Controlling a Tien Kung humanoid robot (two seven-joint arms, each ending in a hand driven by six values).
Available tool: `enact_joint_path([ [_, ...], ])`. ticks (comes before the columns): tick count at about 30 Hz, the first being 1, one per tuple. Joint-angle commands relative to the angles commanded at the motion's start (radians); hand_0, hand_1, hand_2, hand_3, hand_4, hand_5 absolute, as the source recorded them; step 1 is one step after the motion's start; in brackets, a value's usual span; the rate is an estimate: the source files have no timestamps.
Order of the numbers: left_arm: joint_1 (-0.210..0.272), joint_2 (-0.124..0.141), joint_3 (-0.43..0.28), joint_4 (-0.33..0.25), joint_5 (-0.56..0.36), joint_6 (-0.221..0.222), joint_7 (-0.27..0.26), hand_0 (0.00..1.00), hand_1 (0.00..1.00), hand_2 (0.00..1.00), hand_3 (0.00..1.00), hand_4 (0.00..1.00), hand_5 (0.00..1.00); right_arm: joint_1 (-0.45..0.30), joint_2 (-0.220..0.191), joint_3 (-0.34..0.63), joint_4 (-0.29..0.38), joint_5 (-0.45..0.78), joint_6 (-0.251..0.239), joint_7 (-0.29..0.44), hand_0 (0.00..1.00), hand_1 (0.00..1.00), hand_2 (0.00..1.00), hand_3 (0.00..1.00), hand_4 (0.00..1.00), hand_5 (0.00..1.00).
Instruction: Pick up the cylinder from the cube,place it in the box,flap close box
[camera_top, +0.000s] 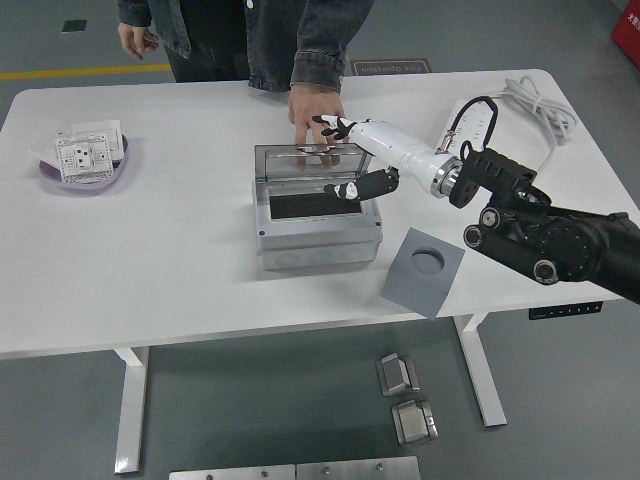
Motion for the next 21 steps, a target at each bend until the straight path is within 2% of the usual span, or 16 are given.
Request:
enact_joint_path([
  [8,0.004,-0.003,-0.001,0.001,-0.005,0.0,-0.001,0.64,0.662,0.551,0.581,0.546,0.224,-0.088,-0.062,0.041,0.16,-0.01,-0.026,-0.009,0.883,0.8,0.861,0.998,0.771,0.375],
  [15,0.008,-0.008,-0.007,0.001,0.0,0.001,0.001,0.64,0.663,0.551,0.581,0.547,0.226,-0.156,-0.075,0.059,0.188,0.004,-0.039,-0.003,0.876,0.798,0.863,0.998,0.769,0.387],
  [21,0.007,-0.009,-0.004,0.001,-0.002,0.001,-0.001,0.64,0.663,0.551,0.581,0.548,0.226,-0.156,-0.088,0.088,0.209,-0.034,-0.042,-0.012,0.869,0.795,0.865,0.998,0.761,0.41],
])
